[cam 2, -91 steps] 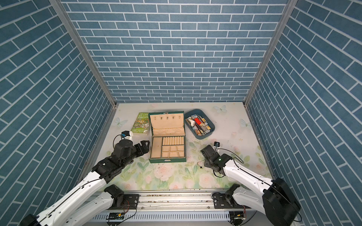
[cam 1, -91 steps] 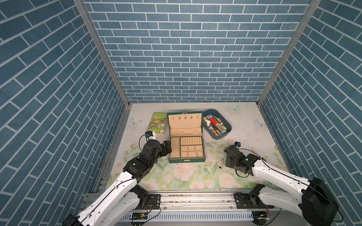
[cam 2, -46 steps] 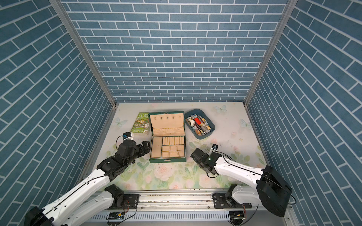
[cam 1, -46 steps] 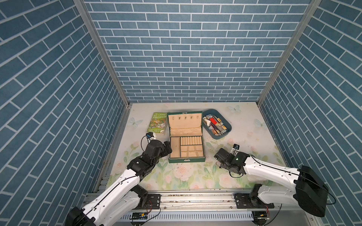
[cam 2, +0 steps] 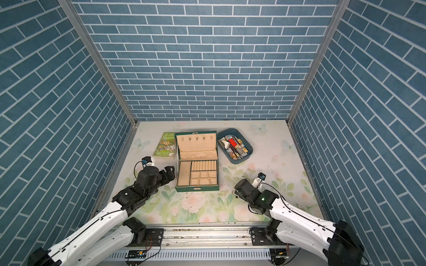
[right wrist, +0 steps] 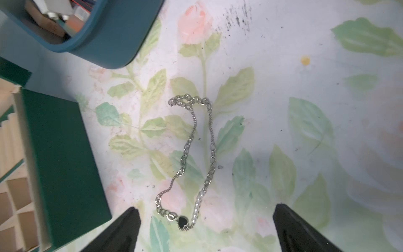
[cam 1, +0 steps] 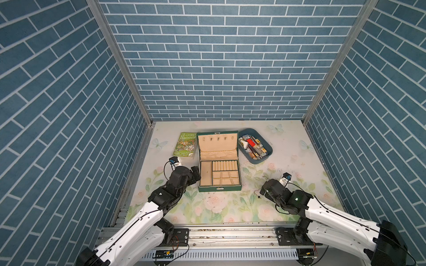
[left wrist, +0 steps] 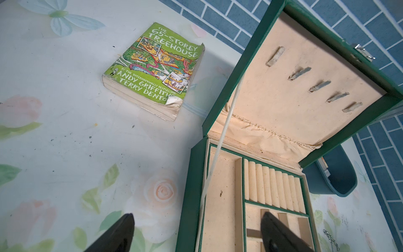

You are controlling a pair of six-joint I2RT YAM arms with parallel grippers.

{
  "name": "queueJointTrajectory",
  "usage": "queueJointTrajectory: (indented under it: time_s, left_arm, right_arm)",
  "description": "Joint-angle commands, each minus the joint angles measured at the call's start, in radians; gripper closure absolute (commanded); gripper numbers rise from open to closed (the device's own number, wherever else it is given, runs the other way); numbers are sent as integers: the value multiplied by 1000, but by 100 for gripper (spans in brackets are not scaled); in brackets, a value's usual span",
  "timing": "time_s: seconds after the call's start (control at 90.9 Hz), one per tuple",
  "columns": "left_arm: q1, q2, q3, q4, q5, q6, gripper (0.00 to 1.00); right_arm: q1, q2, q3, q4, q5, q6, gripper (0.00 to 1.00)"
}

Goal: Put jewelry chain into jewelry box
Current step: Pick up the necklace from the center of the board.

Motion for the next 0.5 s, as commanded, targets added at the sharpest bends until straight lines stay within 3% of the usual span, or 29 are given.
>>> queueJointTrajectory:
  time_s: [0.0, 0.484]
  left_arm:
    - [-5, 2, -2, -7, -20, -8, 6]
    - [-4, 8, -29, 6, -18, -14, 6]
  right_arm:
    - [-6, 42, 38, -33, 1, 4, 5]
    - [-12, 307, 120, -2, -116, 78, 53]
